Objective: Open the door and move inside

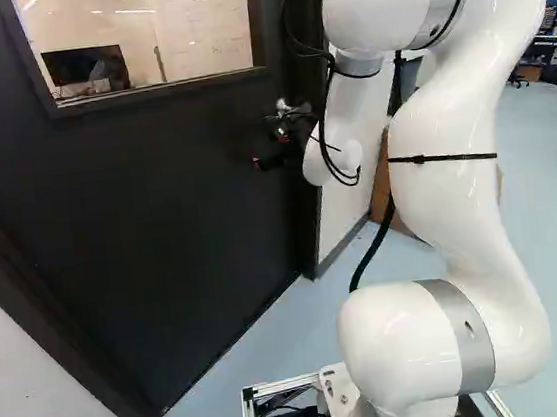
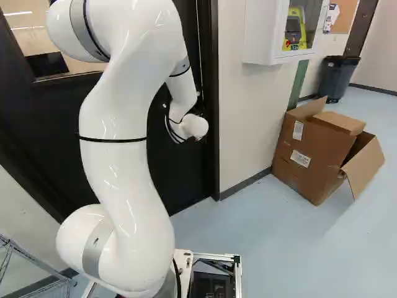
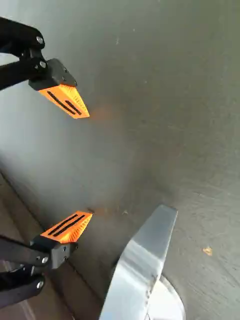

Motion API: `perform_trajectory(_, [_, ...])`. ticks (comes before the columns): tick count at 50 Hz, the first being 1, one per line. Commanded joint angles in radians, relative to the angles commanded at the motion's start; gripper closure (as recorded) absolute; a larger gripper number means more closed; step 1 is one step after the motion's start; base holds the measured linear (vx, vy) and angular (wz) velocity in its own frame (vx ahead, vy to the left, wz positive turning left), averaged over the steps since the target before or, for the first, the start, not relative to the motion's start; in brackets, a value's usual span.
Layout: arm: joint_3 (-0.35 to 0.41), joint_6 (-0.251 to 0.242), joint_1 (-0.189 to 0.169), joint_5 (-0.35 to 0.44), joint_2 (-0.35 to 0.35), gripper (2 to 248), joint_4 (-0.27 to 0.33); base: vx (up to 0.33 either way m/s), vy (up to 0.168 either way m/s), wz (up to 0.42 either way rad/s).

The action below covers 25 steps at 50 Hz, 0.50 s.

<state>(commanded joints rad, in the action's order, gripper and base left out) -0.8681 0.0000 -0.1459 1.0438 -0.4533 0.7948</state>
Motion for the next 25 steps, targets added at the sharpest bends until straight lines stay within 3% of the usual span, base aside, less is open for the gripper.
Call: perform_trajectory(25, [-0.079,0.000,0.016,0.000,-0.059,3,0.000,0.000,0.000,0.000])
